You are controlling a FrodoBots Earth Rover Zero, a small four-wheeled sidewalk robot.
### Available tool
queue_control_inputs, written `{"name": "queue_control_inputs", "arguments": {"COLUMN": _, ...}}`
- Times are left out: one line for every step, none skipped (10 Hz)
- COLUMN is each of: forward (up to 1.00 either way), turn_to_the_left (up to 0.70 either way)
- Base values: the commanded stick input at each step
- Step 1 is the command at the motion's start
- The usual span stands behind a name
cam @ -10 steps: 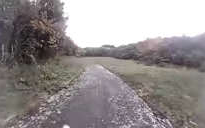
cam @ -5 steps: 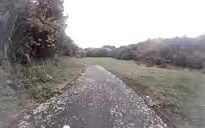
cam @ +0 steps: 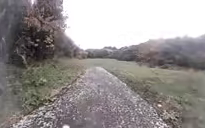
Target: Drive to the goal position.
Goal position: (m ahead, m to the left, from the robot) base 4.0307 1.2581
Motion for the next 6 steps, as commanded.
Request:
{"name": "queue_control_inputs", "arguments": {"forward": 0.7, "turn_to_the_left": 0.0}}
{"name": "queue_control_inputs", "arguments": {"forward": 0.7, "turn_to_the_left": 0.0}}
{"name": "queue_control_inputs", "arguments": {"forward": 0.7, "turn_to_the_left": 0.0}}
{"name": "queue_control_inputs", "arguments": {"forward": 0.7, "turn_to_the_left": 0.0}}
{"name": "queue_control_inputs", "arguments": {"forward": 0.7, "turn_to_the_left": 0.0}}
{"name": "queue_control_inputs", "arguments": {"forward": 0.7, "turn_to_the_left": 0.0}}
